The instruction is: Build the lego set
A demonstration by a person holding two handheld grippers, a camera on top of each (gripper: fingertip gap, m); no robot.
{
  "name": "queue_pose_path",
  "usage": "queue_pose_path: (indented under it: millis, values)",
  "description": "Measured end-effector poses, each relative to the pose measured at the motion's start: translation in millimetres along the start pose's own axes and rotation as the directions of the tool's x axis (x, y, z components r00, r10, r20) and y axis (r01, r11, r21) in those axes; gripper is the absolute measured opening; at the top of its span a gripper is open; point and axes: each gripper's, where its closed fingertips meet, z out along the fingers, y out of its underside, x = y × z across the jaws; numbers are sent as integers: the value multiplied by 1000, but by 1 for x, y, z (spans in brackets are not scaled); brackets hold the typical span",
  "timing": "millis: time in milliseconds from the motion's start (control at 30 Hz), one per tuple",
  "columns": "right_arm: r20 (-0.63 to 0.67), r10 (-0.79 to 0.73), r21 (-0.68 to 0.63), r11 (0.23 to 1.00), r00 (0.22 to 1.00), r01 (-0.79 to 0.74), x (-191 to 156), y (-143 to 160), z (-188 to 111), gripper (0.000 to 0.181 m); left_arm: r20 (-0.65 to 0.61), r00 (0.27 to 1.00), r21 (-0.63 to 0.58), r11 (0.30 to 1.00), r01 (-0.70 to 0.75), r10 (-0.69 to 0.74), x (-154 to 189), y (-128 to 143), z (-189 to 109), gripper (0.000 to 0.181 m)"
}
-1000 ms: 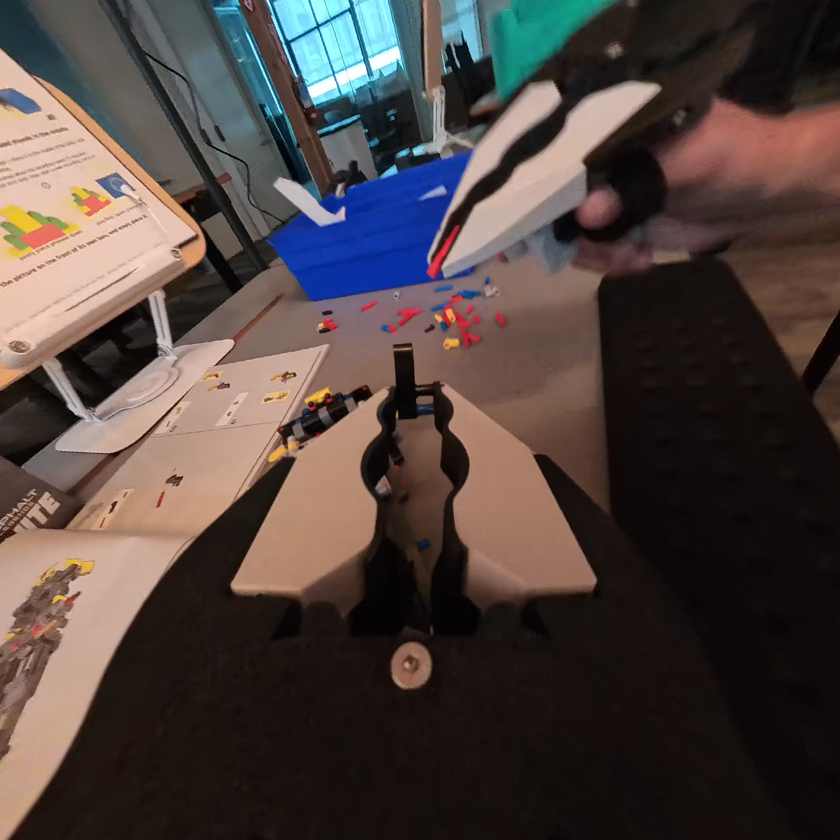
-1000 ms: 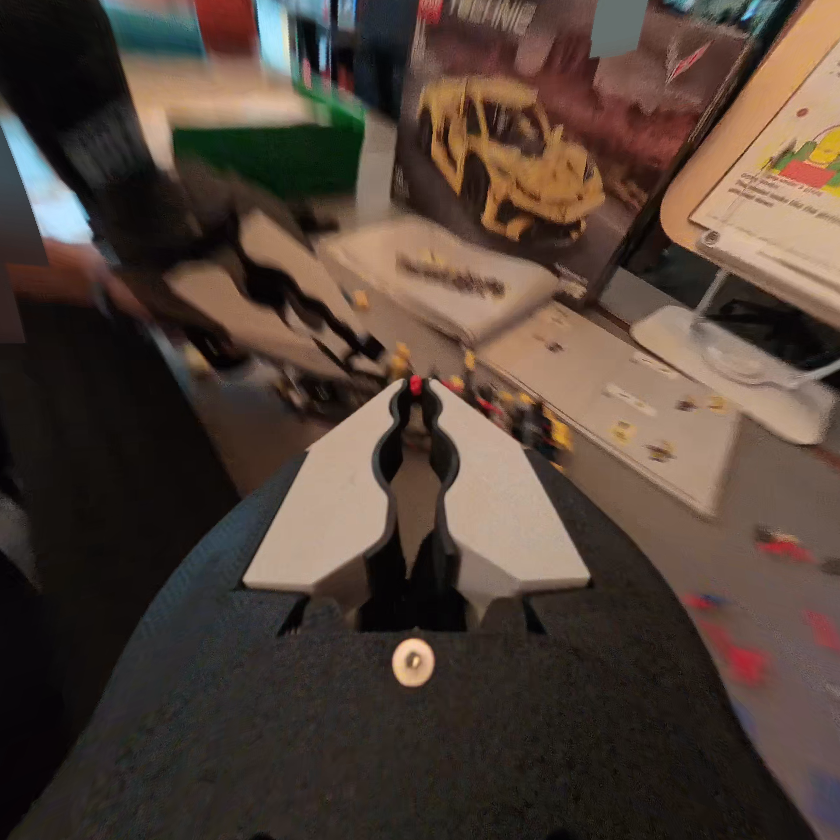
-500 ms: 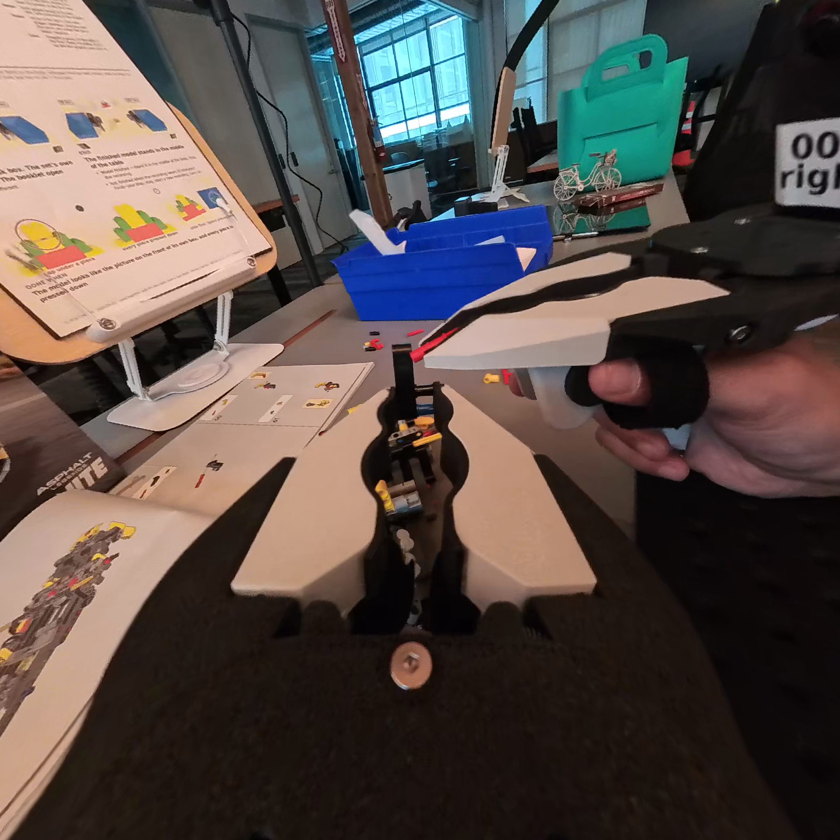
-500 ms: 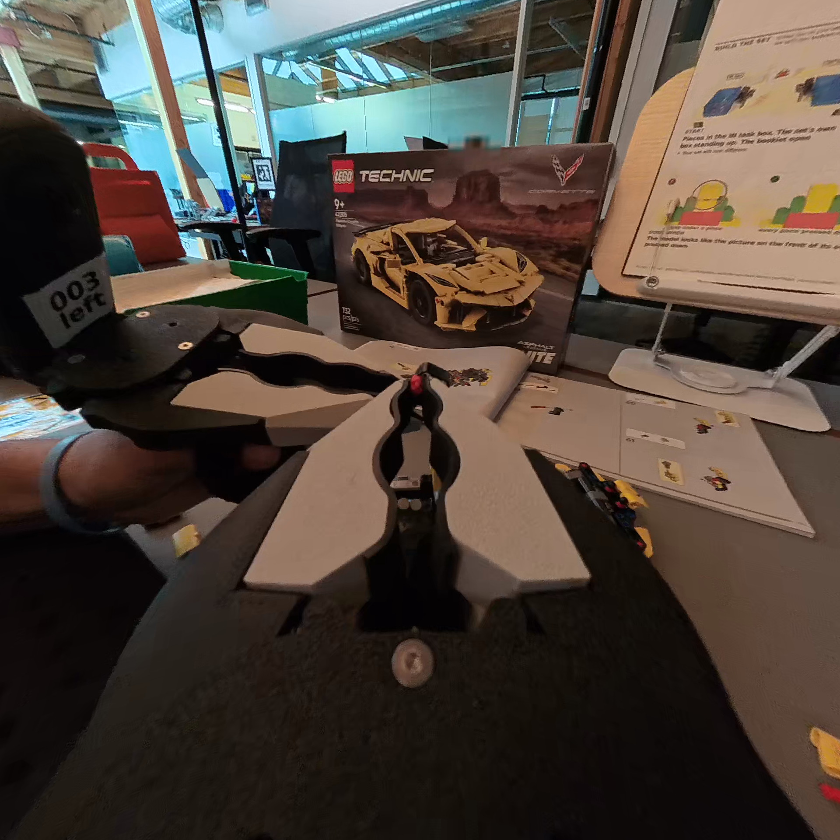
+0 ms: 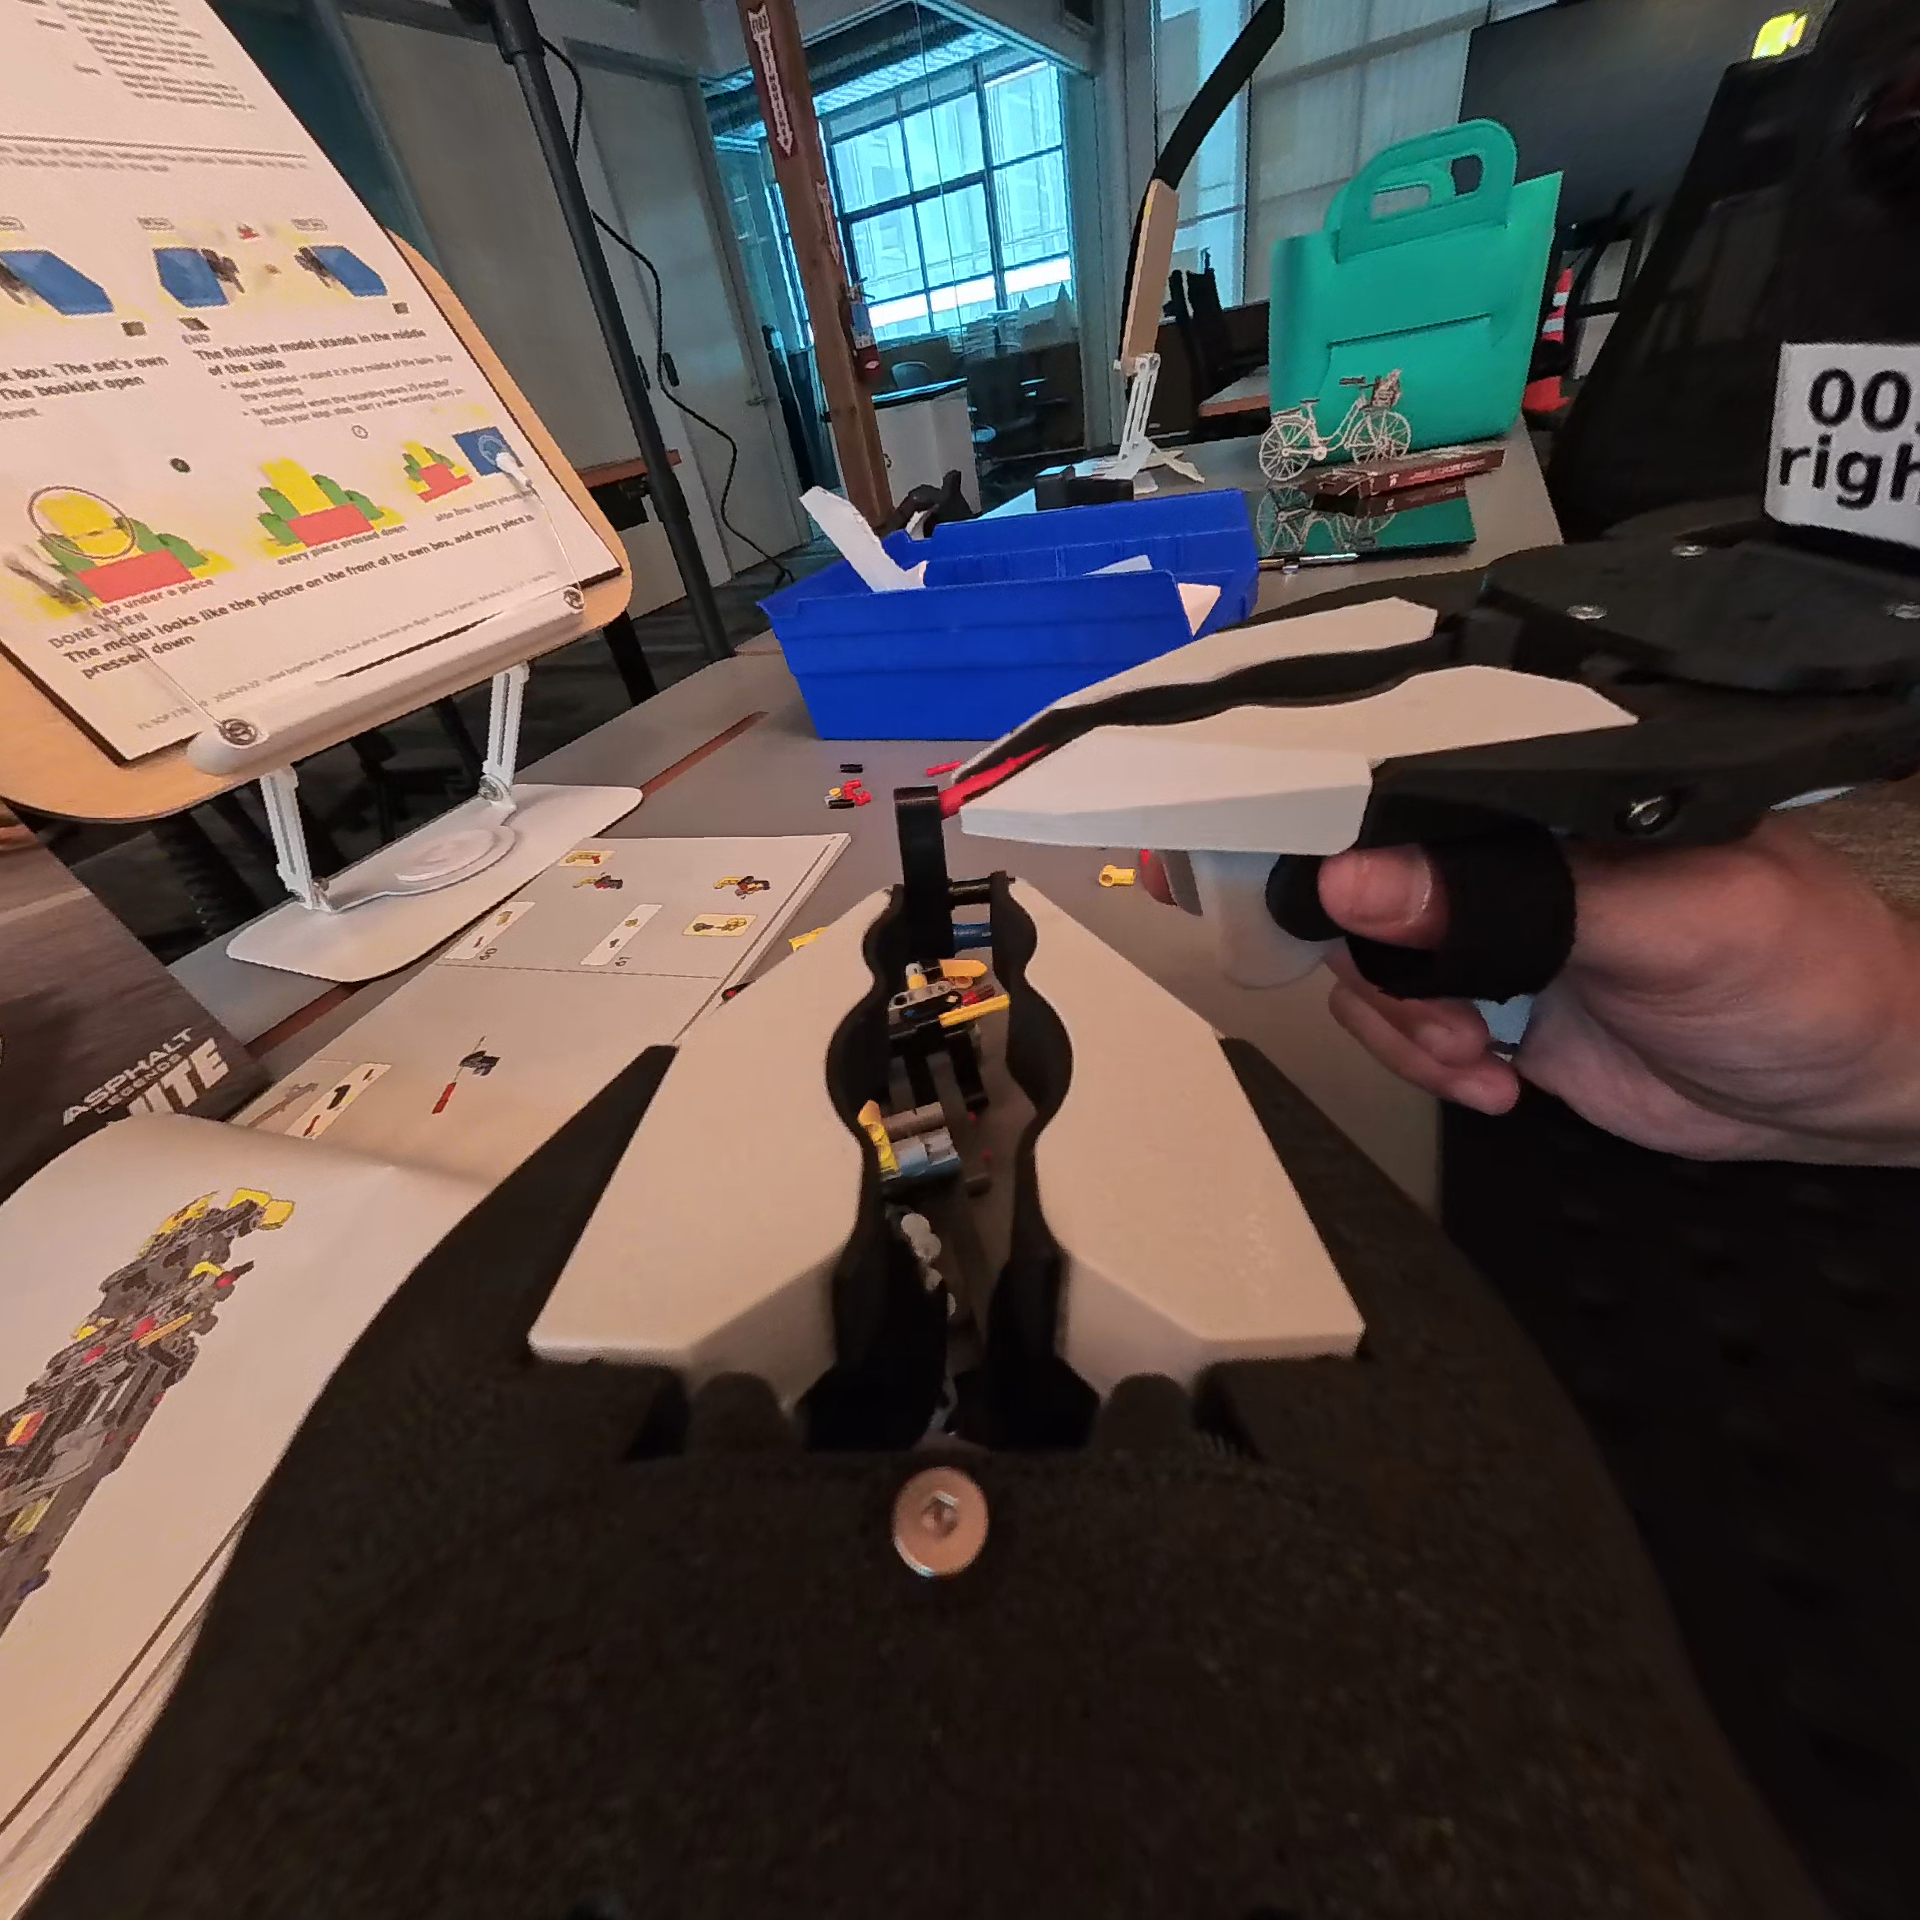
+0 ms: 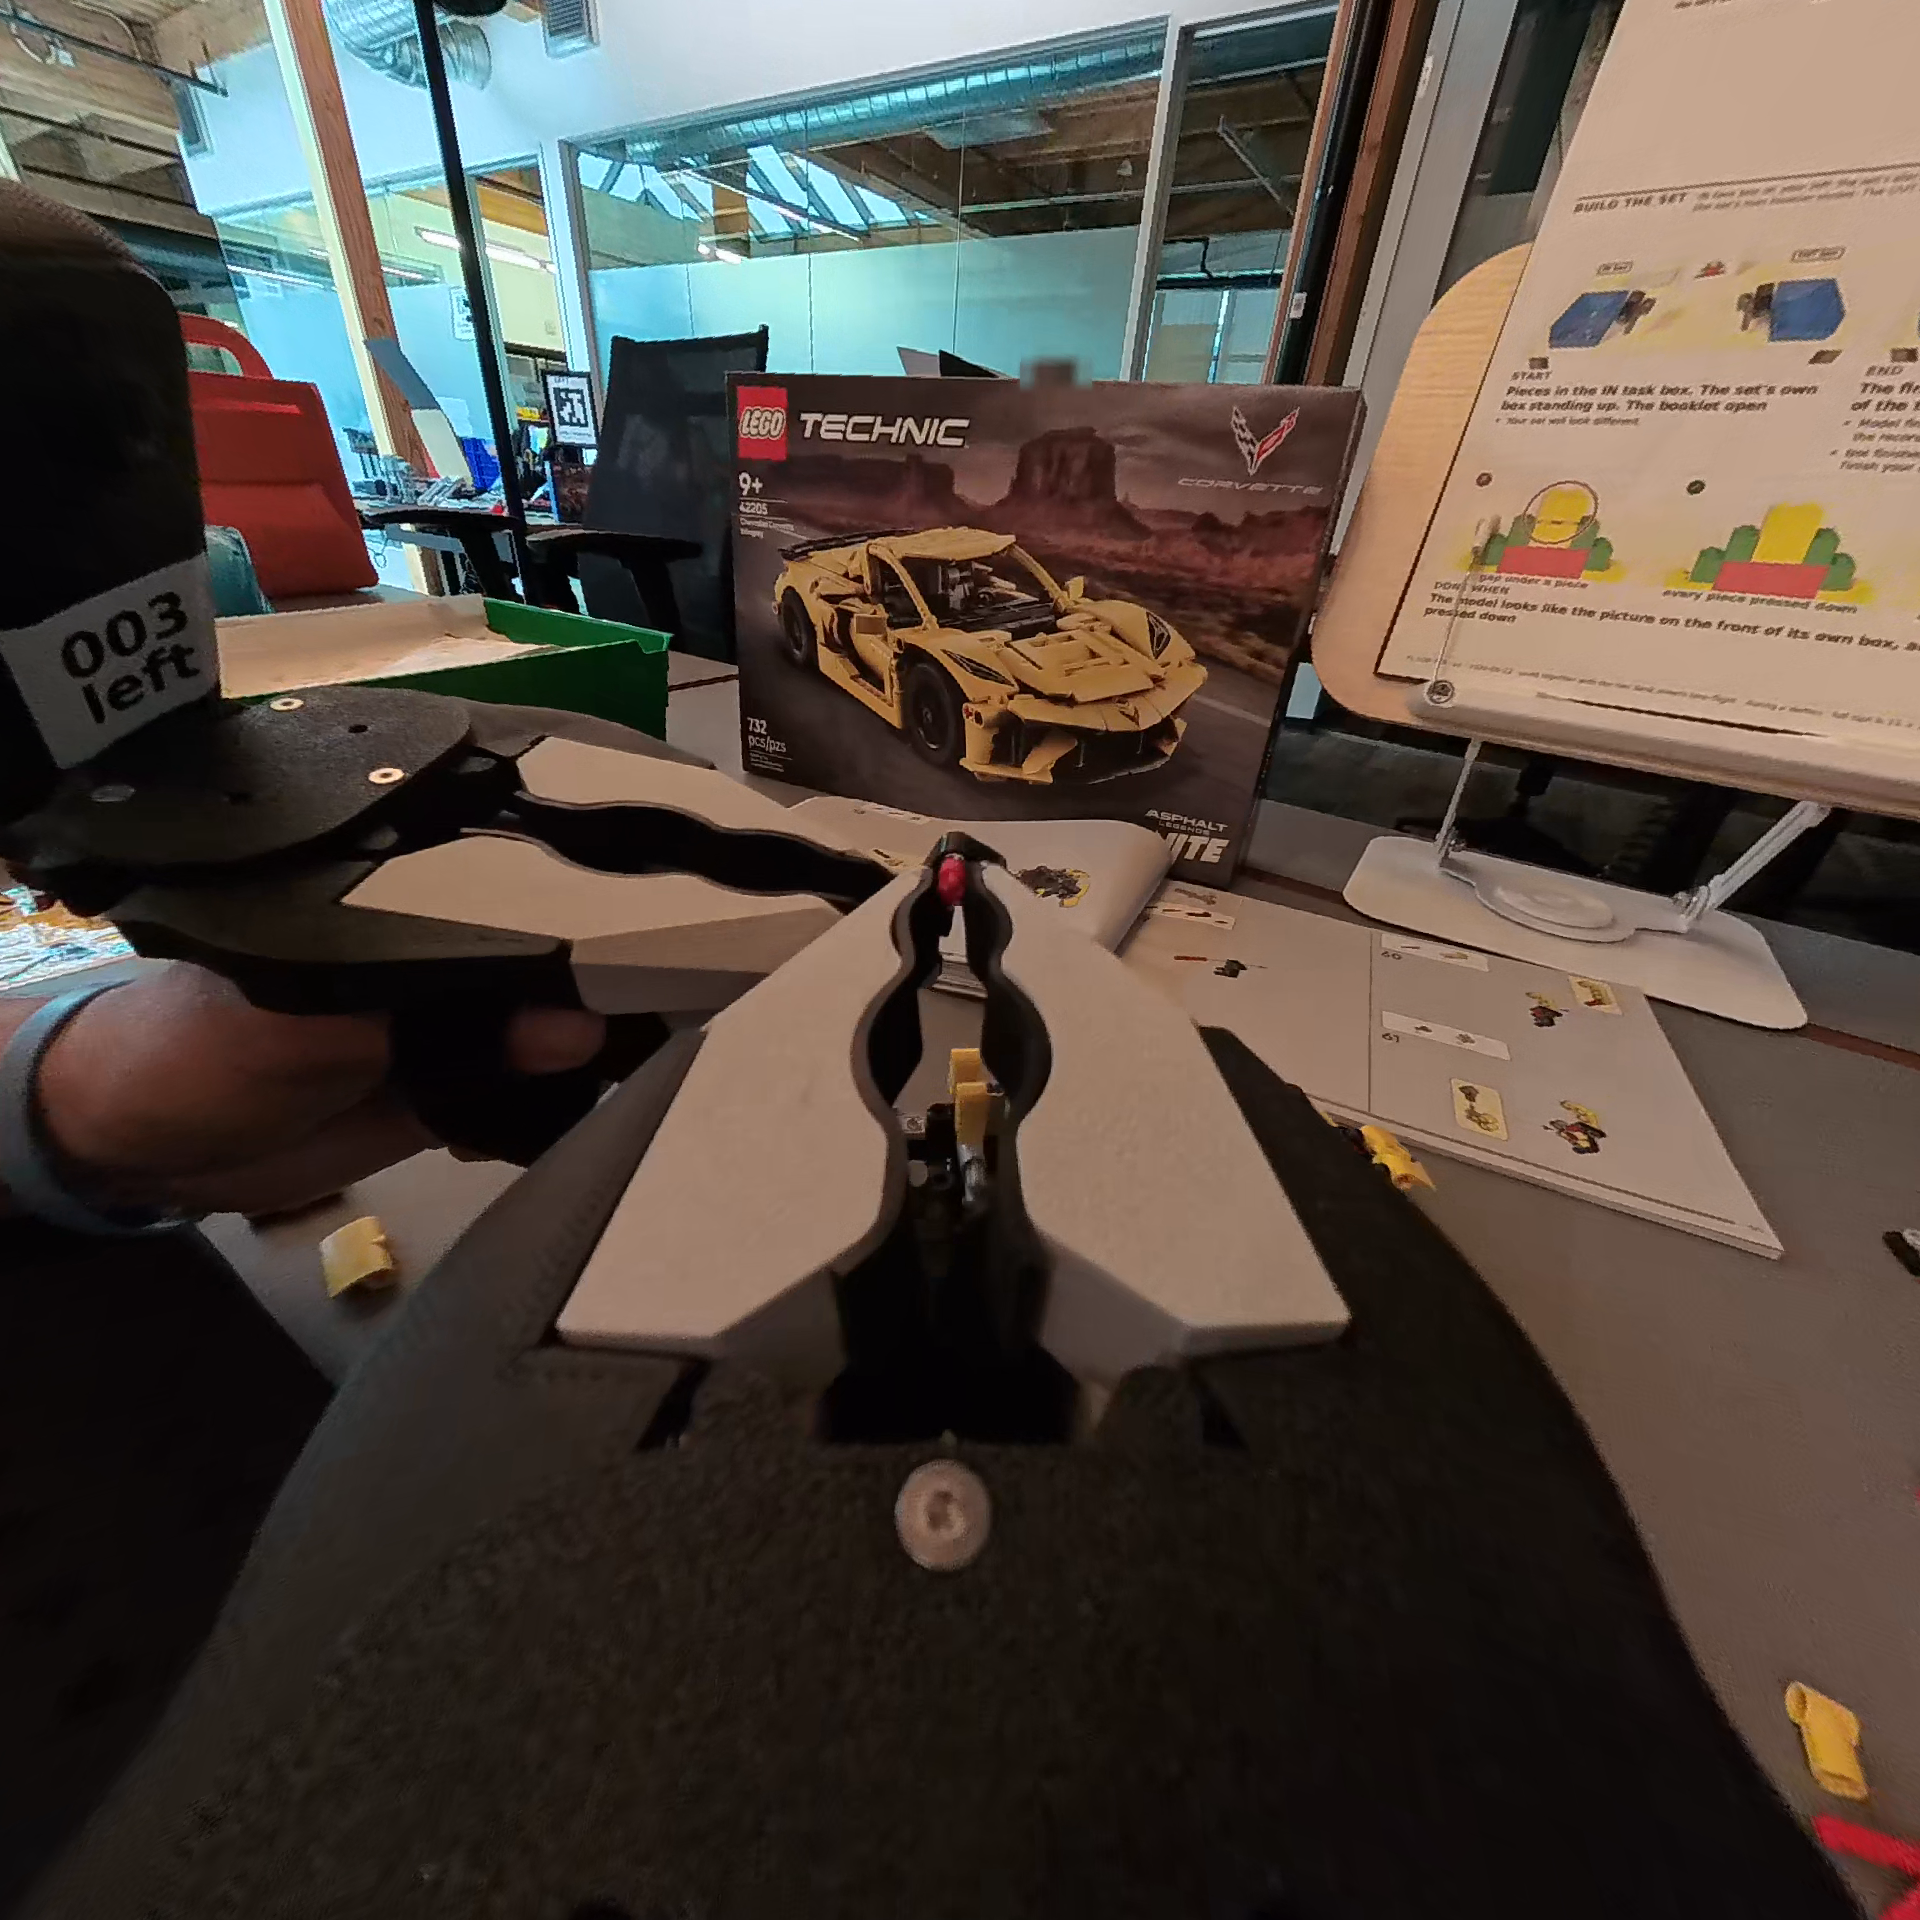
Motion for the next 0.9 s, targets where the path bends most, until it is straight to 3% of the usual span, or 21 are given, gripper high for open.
queue_pose_path:
  millis: [133, 433, 533, 700, 900]
  values:
    - [-7, -26, 19, 999, 1000, 26, 0, 0, 1, 3, -4, 999, 19, 999, 40, -40, 0, -2, -1, 15]
    - [79, 165, 88, 981, 983, -172, -5, -6, 0, 3, 155, 966, 0, 978, -209, 207, -2, -6, -4, 15]
    - [122, 199, 91, 973, 972, -211, -5, -5, 0, 3, 139, 971, 4, 981, -196, 194, 0, -7, -4, 16]
    - [96, 15, 71, 997, 995, -22, -5, -5, -2, 3, 111, 976, 10, 981, -192, 190, 4, -6, -5, 15]
    - [132, -63, 52, 997, 989, 57, -3, 0, -6, 3, 75, 969, 10, 972, -236, 234, 11, -5, -5, 16]
